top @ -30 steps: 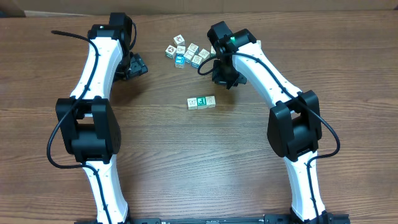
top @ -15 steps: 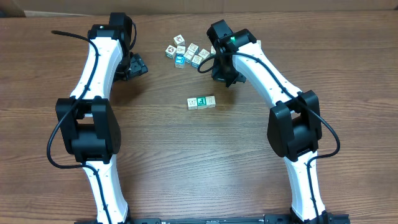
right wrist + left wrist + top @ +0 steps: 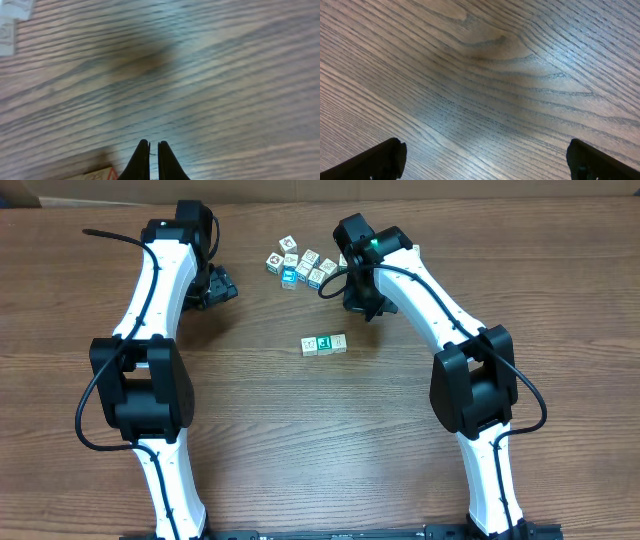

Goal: Form a horizontal line

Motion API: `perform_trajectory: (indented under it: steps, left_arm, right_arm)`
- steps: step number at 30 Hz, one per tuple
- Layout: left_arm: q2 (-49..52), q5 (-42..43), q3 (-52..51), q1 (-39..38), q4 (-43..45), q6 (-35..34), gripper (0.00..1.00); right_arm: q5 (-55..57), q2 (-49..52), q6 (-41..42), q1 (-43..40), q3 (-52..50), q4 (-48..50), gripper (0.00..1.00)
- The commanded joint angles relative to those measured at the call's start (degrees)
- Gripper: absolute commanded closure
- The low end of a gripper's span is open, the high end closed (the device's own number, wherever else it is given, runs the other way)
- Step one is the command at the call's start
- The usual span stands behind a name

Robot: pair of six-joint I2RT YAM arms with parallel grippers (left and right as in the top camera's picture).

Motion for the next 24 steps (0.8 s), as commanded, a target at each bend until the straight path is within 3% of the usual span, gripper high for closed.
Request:
perform_trajectory:
  steps: [1, 24]
  left_arm:
    - [-1.2, -0.6, 1.2, -0.2, -0.1, 0.2, 0.00]
    - [-1.2, -0.6, 1.2, -0.2, -0.1, 0.3, 0.00]
  right_arm:
    - [-6.0, -1.1, -6.6, -0.2, 0.3, 0.7, 0.96]
    - [-13.3, -1.1, -8.0, 0.3, 0.3, 2.4, 0.96]
